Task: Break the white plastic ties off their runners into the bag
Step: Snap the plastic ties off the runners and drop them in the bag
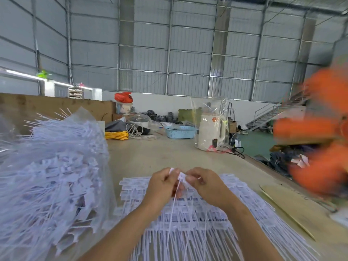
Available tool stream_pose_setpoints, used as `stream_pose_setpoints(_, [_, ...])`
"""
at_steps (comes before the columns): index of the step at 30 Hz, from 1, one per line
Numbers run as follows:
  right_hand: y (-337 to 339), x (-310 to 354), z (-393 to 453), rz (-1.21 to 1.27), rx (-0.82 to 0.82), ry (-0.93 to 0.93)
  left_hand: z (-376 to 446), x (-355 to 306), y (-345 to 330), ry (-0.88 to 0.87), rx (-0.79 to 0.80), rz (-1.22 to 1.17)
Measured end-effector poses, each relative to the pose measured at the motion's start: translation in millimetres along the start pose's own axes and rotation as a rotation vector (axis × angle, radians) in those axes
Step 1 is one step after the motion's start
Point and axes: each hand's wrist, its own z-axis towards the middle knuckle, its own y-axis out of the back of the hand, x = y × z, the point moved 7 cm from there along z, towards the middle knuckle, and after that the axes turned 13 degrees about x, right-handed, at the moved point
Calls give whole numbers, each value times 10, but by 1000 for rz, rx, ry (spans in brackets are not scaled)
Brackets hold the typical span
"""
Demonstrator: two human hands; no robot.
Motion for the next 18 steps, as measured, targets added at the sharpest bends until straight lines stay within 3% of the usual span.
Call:
stream_pose_setpoints(4, [-208,94,-29,140,188,50,-39,-24,-19,-39,12,64])
stream_pose_setpoints(10, [-227,113,-1,-17,114,66,-30,58,67,46,-44,205])
stream_pose_setpoints(16, [-287,261,7,-556,58,35,-25,179,146,239,-85,23])
stream_pose_setpoints(18, [-263,327,-6,-616,23,79,-37,154,129,250,-66,-36])
